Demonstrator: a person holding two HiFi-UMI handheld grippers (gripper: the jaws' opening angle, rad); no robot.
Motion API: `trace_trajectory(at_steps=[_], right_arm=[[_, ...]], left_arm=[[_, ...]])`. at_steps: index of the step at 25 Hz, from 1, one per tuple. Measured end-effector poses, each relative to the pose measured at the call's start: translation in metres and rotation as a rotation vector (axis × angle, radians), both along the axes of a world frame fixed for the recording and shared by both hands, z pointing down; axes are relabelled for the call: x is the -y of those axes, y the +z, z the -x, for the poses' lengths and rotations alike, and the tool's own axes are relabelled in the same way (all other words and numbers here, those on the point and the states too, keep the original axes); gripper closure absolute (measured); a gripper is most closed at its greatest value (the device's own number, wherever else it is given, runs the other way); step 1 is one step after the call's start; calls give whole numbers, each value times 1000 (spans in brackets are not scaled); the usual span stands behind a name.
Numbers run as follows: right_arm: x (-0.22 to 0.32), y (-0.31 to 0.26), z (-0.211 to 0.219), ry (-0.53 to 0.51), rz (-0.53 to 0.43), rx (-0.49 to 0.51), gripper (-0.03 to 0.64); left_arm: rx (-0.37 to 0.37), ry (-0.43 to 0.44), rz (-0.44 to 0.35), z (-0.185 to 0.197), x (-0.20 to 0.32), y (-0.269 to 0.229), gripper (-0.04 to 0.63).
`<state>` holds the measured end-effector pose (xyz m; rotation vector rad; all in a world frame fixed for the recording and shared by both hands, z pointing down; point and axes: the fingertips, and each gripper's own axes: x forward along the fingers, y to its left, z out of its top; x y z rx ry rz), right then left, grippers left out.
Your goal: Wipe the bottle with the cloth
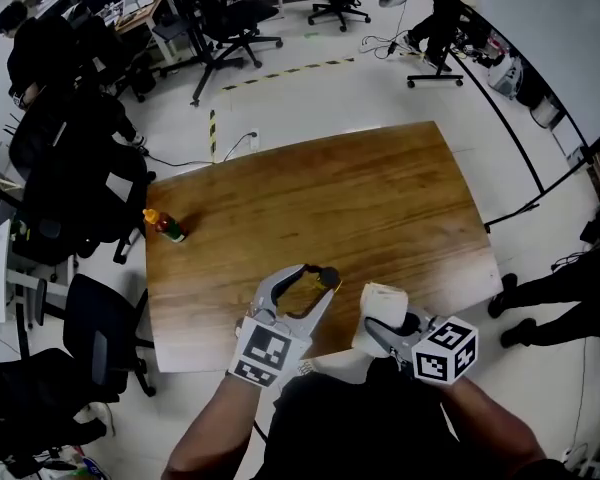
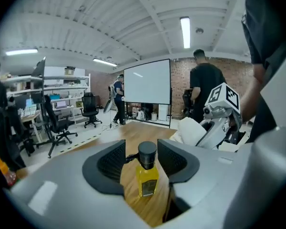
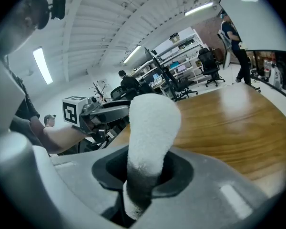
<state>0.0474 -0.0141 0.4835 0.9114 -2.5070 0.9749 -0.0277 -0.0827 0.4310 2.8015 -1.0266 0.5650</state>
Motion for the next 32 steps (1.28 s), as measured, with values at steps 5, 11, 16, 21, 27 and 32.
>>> trace_trajectory(at_steps=[5,11,16,21,27,32], right_arm=[[11,6,7,-59,2,29,535],[19,15,9,-86,28,59,535],[29,23,15,-58,91,156,535],[39,15,34,-41,134,327,535],[43,6,50,10,110,465,535],[49,25,50,3,119,456,535]], left_arm=[[63,32,60,-14,7,20,365],[75,16,86,-16,11,24,380],[94,50,62,-16,8,23,431],[74,46,58,-17,8,22,433],[50,36,56,-22,6,20,433],[41,43,66,-20,7,22,433]])
